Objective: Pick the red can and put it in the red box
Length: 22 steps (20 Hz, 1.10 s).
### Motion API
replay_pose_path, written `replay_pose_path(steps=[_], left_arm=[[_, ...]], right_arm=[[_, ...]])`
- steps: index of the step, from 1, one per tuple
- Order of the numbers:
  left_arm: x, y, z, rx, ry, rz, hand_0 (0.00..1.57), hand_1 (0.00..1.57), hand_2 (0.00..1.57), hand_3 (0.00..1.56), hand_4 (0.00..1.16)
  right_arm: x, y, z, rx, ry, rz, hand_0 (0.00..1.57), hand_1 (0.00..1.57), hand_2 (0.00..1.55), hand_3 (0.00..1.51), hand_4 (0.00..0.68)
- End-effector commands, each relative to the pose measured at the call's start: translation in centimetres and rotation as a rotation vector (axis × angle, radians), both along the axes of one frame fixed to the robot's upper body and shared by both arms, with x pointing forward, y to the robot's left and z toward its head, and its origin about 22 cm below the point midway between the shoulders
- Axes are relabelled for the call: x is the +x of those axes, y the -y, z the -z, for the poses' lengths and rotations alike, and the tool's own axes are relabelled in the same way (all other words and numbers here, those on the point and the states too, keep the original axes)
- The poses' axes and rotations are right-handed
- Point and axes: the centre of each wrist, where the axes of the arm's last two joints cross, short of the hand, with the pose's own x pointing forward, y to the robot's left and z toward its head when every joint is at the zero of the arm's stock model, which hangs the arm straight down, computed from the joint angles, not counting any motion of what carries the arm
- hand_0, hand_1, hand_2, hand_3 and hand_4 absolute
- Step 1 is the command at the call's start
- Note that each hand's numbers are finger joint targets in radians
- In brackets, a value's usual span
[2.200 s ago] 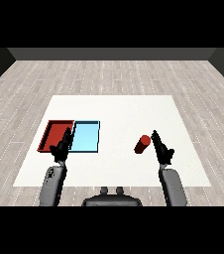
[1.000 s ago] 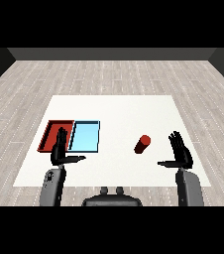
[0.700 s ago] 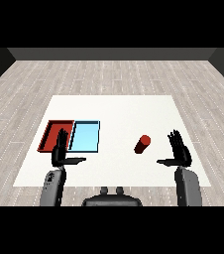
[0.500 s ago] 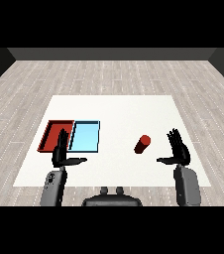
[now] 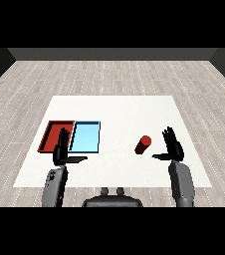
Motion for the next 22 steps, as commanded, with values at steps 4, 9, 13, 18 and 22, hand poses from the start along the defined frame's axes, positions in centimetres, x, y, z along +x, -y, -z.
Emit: replay_pose_path(steps=[4, 9, 13, 18, 22], left_arm=[[-2.1, 2.3, 1.0, -0.006, 0.021, 0.005, 0.00, 0.00, 0.00, 0.00, 0.00], [-0.8, 0.3, 1.0, -0.048, -0.012, 0.027, 0.00, 0.00, 0.00, 0.00, 0.00], [-0.7, -0.3, -1.0, -0.045, 0.018, 0.005, 0.00, 0.00, 0.00, 0.00, 0.00], [0.6, -0.4, -0.4, -0.015, 0.018, 0.008, 0.00, 0.00, 0.00, 0.00, 0.00], [0.3, 0.3, -0.8, -0.031, 0.016, 0.014, 0.00, 0.00, 0.00, 0.00, 0.00]], right_arm=[[0.6, -2.3, 3.4, 0.053, -0.036, -0.012, 0.00, 0.00, 0.00, 0.00, 0.000], [0.9, -2.9, 5.0, 0.085, -0.027, -0.002, 0.00, 0.00, 0.00, 0.00, 0.000], [1.8, -4.6, 5.1, 0.094, -0.051, -0.031, 0.00, 0.00, 0.00, 0.00, 0.000], [1.8, -3.3, 5.0, 0.106, -0.077, -0.040, 0.00, 0.00, 0.00, 0.00, 0.000], [3.3, -4.0, 5.3, 0.121, -0.071, -0.025, 0.00, 0.00, 0.00, 0.00, 0.000]])
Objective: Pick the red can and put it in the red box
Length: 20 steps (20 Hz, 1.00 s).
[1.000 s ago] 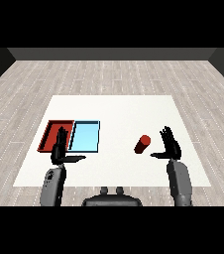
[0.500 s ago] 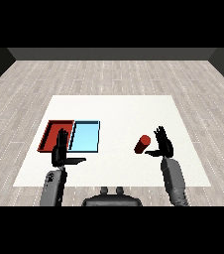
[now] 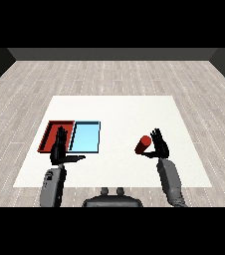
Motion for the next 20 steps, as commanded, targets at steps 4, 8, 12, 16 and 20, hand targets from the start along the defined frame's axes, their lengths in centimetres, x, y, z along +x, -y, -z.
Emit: replay_pose_path(steps=[4, 8, 12, 16, 20], left_arm=[[-1.7, 0.5, 1.5, -0.008, 0.011, 0.022, 0.00, 0.00, 0.00, 0.00, 0.00], [-0.8, -0.5, -0.4, -0.015, -0.003, -0.011, 0.00, 0.00, 0.00, 0.00, 0.00], [0.1, 1.4, 0.2, -0.016, 0.007, 0.013, 0.00, 0.00, 0.00, 0.00, 0.00], [-0.2, 0.1, -0.5, -0.001, 0.008, -0.010, 0.00, 0.00, 0.00, 0.00, 0.00], [-0.4, -1.9, 0.7, -0.016, 0.002, -0.012, 0.00, 0.00, 0.00, 0.00, 0.00]], right_arm=[[1.6, -0.4, -0.1, -0.005, -0.023, 0.001, 0.00, 0.00, 0.00, 0.00, 0.000], [-0.4, 0.1, 3.4, 0.023, -0.048, -0.008, 0.00, 0.00, 0.00, 0.00, 0.000], [0.7, -0.4, 1.2, 0.020, -0.018, -0.004, 0.00, 0.00, 0.00, 0.00, 0.000], [2.3, -1.9, -0.6, 0.010, -0.047, -0.020, 0.00, 0.00, 0.00, 0.00, 0.000], [1.9, -2.9, 1.2, 0.003, -0.029, -0.004, 0.00, 0.00, 0.00, 0.00, 0.000]])
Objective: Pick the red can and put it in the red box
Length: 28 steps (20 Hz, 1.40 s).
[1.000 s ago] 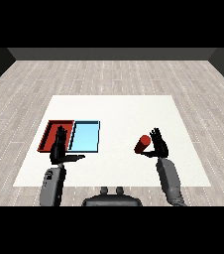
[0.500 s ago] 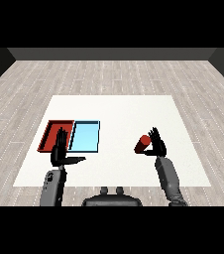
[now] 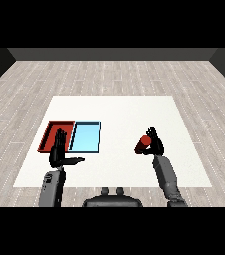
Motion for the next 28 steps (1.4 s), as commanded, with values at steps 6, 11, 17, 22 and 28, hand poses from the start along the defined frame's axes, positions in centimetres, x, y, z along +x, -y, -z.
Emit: replay_pose_path(steps=[6, 11, 17, 22, 28], left_arm=[[-0.7, 1.1, 0.6, 0.002, -0.008, -0.005, 0.00, 0.00, 0.00, 0.00, 0.00], [0.1, 0.3, -1.1, 0.011, 0.012, 0.000, 0.00, 0.00, 0.00, 0.00, 0.00], [0.3, -2.0, 0.3, 0.012, -0.002, -0.004, 0.00, 0.00, 0.00, 0.00, 0.00], [-0.2, 1.1, -1.3, -0.002, -0.002, -0.014, 0.00, 0.00, 0.00, 0.00, 0.00], [0.5, -1.1, -1.0, 0.005, 0.005, -0.010, 0.00, 0.00, 0.00, 0.00, 0.00]], right_arm=[[1.0, -0.3, -0.2, -0.007, -0.030, -0.006, 0.00, 0.00, 0.00, 0.00, 0.000], [1.5, 0.3, 1.1, -0.002, -0.032, -0.016, 0.00, 0.00, 0.00, 0.00, 0.000], [2.8, -0.6, 0.5, -0.021, -0.050, -0.017, 0.00, 0.00, 0.00, 0.00, 0.000], [3.1, -2.0, 0.6, -0.023, -0.056, -0.039, 0.00, 0.00, 0.00, 0.00, 0.000], [3.7, -3.9, -1.3, -0.088, -0.070, 0.046, 1.47, 1.47, 1.47, 1.43, 0.579]])
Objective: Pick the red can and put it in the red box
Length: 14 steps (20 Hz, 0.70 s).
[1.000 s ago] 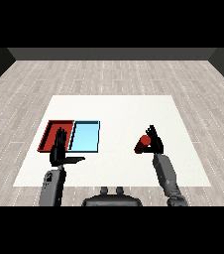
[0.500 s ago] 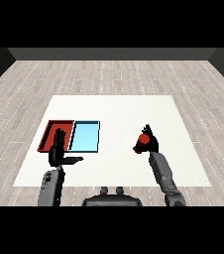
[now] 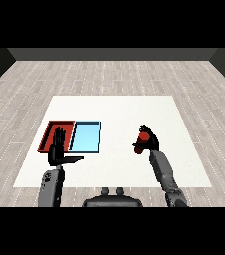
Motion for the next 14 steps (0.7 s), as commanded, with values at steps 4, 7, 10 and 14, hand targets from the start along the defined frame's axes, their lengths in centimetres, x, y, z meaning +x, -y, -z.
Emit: replay_pose_path(steps=[4, 7, 10, 14], left_arm=[[-0.1, -1.0, 1.8, -0.017, -0.001, -0.008, 0.00, 0.00, 0.00, 0.00, 0.00], [-0.5, 1.2, -0.2, 0.030, 0.036, -0.028, 0.00, 0.00, 0.00, 0.00, 0.00], [-0.9, 0.9, 3.1, 0.036, 0.005, -0.010, 0.00, 0.00, 0.00, 0.00, 0.00], [-0.9, -1.5, 0.2, 0.025, 0.004, 0.006, 0.00, 0.00, 0.00, 0.00, 0.00]], right_arm=[[-0.4, 0.9, -1.2, -0.073, -0.008, 0.054, 1.50, 1.50, 1.47, 1.44, 0.667], [-1.0, -1.6, -0.8, -0.126, 0.016, 0.039, 1.49, 1.49, 1.46, 1.44, 0.661], [-1.7, 1.0, -0.3, -0.135, 0.041, 0.038, 1.47, 1.47, 1.45, 1.43, 0.646], [0.1, -0.3, -1.5, -0.164, 0.081, 0.032, 1.47, 1.47, 1.46, 1.42, 0.652]])
